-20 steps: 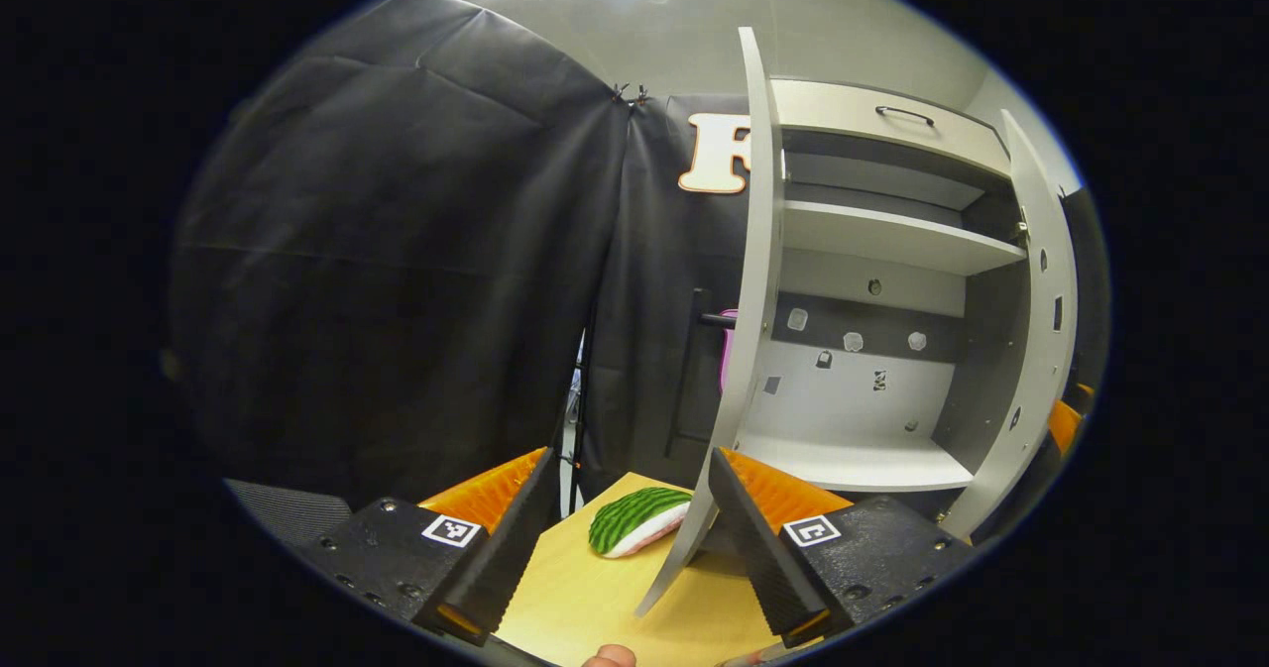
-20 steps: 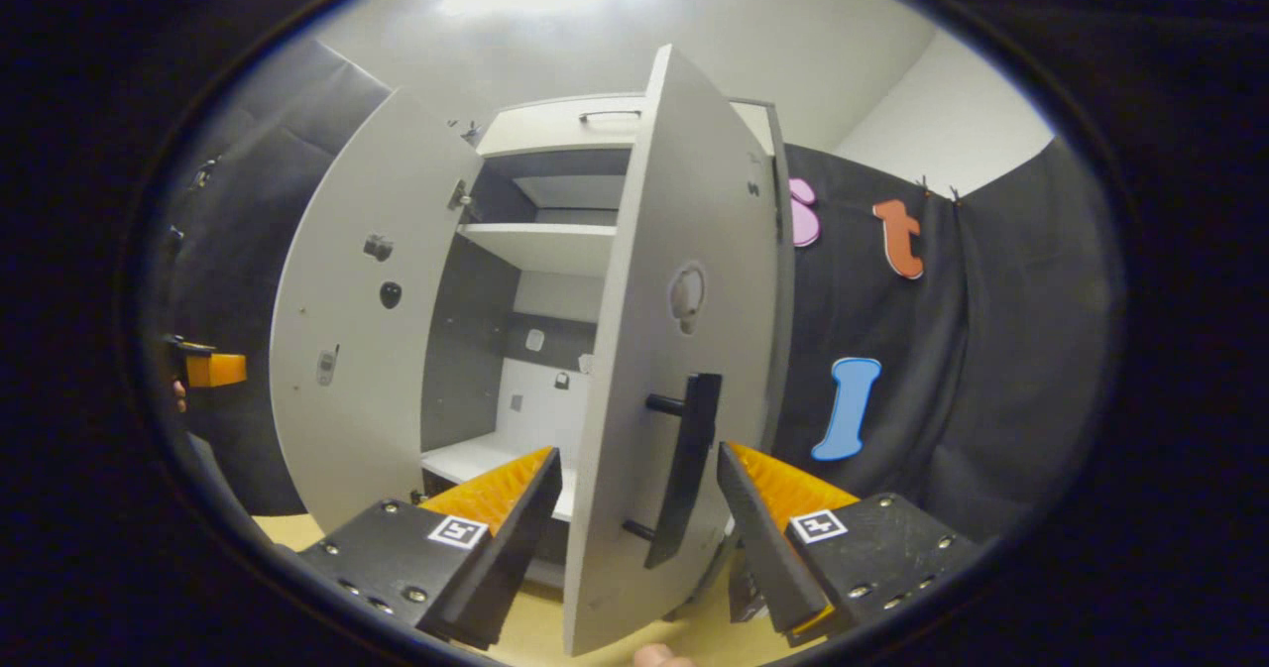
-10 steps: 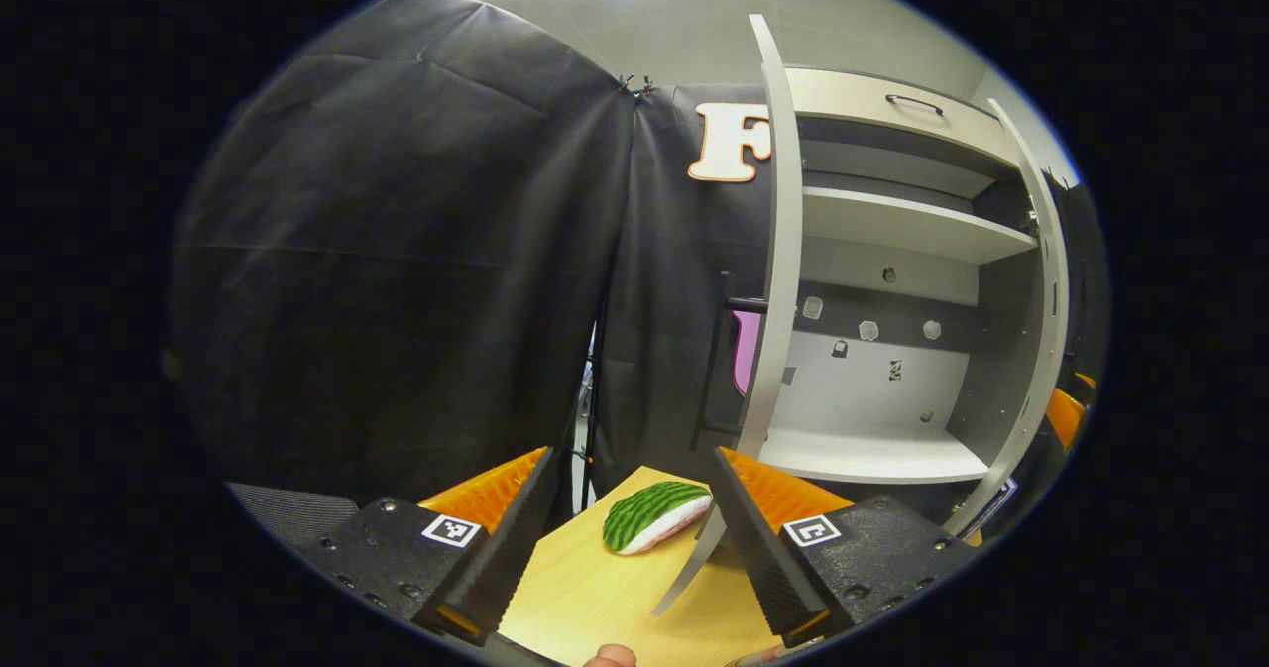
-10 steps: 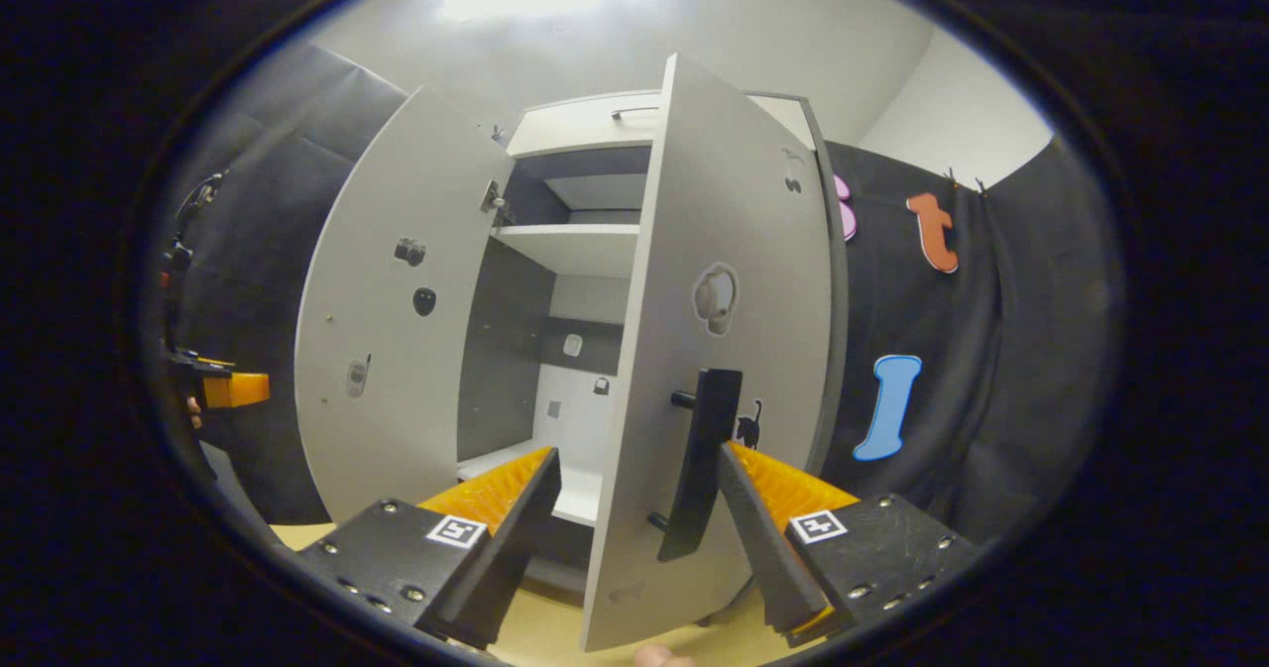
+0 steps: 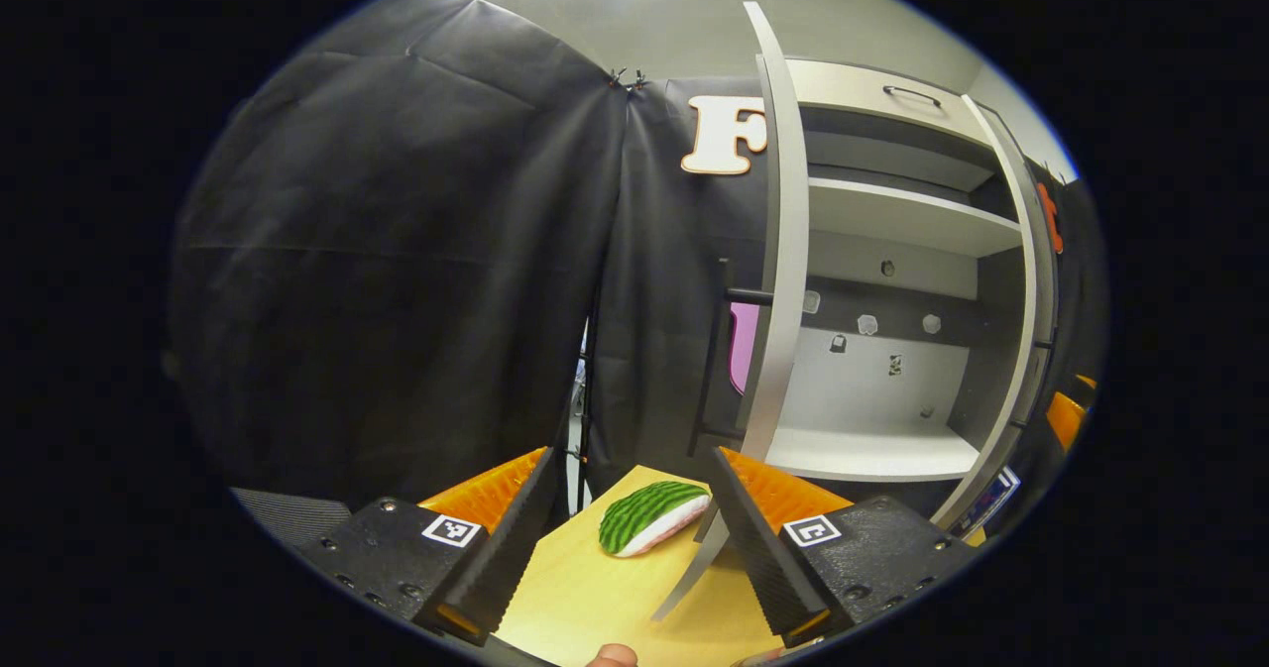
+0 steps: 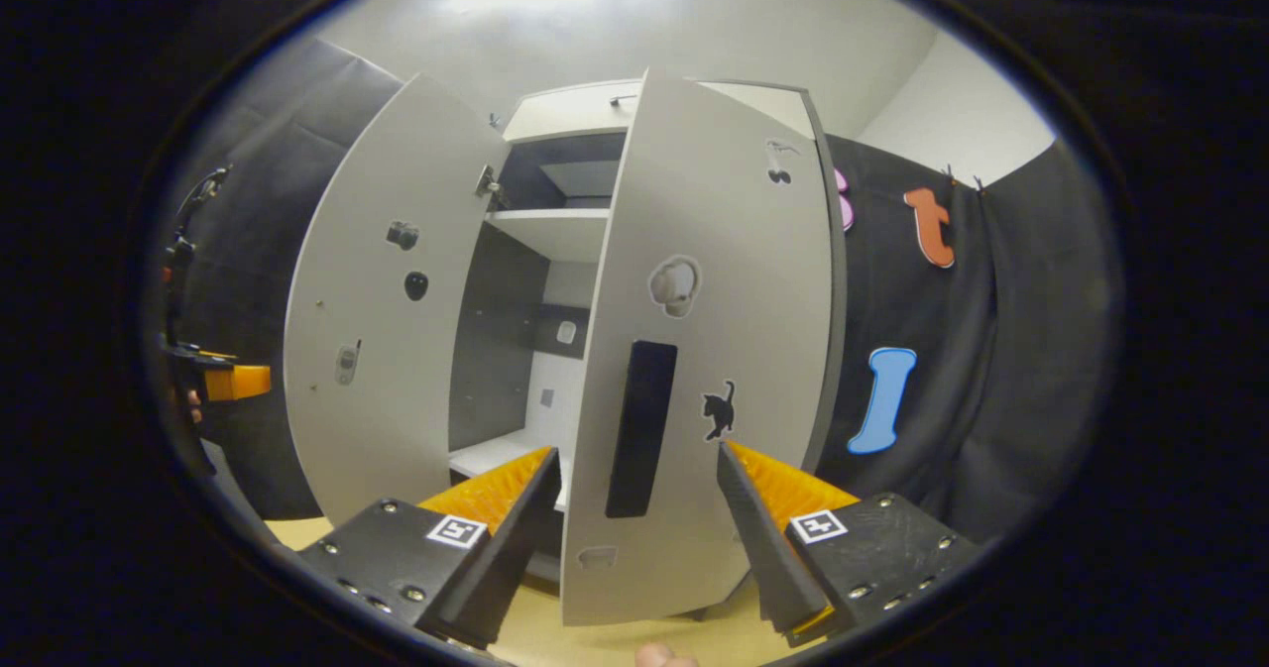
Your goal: Grasp the bottle in the cabinet with the left hand and place it on the coaster, then close the right door with the right hand and the left door with the left hand.
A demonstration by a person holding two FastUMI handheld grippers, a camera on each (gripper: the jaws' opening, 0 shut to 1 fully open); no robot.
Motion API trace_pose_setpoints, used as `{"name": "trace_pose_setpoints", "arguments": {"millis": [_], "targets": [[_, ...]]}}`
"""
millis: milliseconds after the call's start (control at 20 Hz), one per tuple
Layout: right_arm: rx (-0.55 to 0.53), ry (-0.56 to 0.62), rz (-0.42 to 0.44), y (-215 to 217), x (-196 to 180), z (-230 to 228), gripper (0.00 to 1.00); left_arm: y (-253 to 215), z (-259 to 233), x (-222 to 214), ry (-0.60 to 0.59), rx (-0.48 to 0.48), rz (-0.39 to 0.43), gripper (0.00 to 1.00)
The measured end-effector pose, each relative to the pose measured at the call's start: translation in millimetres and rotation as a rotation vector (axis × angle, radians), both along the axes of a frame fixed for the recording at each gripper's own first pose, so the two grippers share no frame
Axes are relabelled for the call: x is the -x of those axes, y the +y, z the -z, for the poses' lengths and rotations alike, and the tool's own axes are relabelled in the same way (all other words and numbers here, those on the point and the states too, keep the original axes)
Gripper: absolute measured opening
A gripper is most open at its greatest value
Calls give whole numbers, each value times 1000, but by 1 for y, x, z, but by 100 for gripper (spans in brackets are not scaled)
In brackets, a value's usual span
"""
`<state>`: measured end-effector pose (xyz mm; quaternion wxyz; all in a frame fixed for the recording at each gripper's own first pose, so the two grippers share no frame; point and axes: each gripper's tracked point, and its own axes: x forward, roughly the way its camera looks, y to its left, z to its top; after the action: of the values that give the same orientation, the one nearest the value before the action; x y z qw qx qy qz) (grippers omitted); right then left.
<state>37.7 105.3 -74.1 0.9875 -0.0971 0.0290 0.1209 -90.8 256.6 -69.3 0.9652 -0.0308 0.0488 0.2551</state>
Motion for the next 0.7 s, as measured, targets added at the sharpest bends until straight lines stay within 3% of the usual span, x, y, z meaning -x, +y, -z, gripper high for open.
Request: {"name": "trace_pose_setpoints", "arguments": {"millis": [700], "targets": [[14, 13, 65, -17, 5, 6, 96, 2, 5, -9, 25, -8, 33, 93]]}}
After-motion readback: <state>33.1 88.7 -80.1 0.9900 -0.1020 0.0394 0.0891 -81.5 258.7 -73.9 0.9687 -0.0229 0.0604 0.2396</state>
